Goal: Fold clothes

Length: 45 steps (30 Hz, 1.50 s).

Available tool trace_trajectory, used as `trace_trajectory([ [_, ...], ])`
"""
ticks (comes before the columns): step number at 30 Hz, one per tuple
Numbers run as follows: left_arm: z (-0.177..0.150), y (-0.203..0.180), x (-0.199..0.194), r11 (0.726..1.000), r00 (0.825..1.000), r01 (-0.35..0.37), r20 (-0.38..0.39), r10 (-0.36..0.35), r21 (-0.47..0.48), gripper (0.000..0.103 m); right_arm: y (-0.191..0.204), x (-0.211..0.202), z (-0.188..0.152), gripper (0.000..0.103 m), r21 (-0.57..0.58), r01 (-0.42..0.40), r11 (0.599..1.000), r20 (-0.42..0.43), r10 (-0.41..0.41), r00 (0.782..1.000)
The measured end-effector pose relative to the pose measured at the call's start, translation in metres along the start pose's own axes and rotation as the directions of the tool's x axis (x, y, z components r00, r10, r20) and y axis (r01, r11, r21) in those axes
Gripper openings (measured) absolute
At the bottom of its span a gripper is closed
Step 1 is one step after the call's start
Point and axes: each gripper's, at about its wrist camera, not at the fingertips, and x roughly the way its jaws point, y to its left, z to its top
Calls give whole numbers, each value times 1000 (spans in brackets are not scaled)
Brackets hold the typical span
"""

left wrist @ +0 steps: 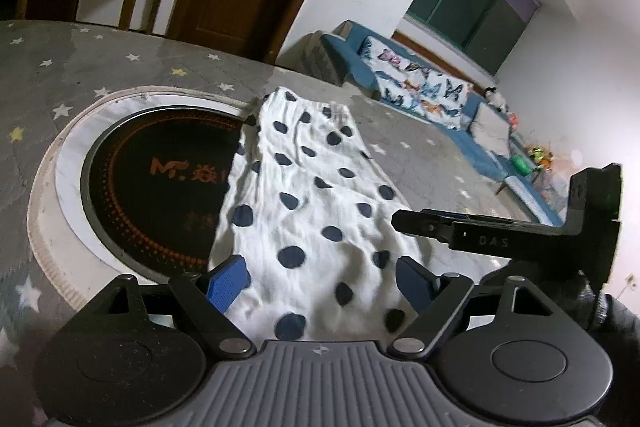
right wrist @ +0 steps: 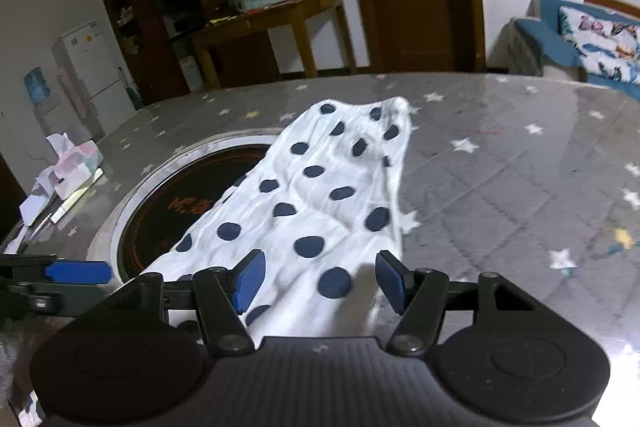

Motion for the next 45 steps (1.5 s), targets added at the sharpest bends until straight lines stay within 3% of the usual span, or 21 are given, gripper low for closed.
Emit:
trace_trajectory([
  [5,-4,18,7,998,997,-59,-42,58,-24,66,-9,-6,-1,62,39,-6,999,19,5,1000],
  [11,-15,21,-12,999,999,-30,-28,29,-16,58,-26,-33,-16,56,78,39,996,9,-40,999],
  [17,-24,13,-16,999,998,-43,-33,44,31,44,-30,-44,-38,49,112,20,994,3,-20,1000],
  [23,-15,13,-9,996,996,-81,-31,83,43,43,-26,-37,-49,37,118,-14,993,-8,15,1000],
  [30,2,13,23,990,990,-122,-58,126,77,43,-21,-37,-53,35,103,-22,994,5,22,1000],
  [34,3,12,33,989,990,-118,-72,125,91,12,-19,-34,-52,32,72,-14,997,11,14,1000],
  [35,3,11,35,988,990,-117,-71,125,102,9,-20,-33,-51,30,69,-17,997,13,16,1000],
  [37,2,10,35,986,989,-122,-63,130,113,4,-21,-30,-50,28,70,-25,997,17,24,1000],
  [42,8,11,25,987,992,-125,-21,128,98,3,-22,-26,-52,5,69,-49,996,23,47,999],
  [45,10,12,21,986,990,-139,-10,141,91,3,-20,-31,-52,3,51,-25,998,38,23,999],
])
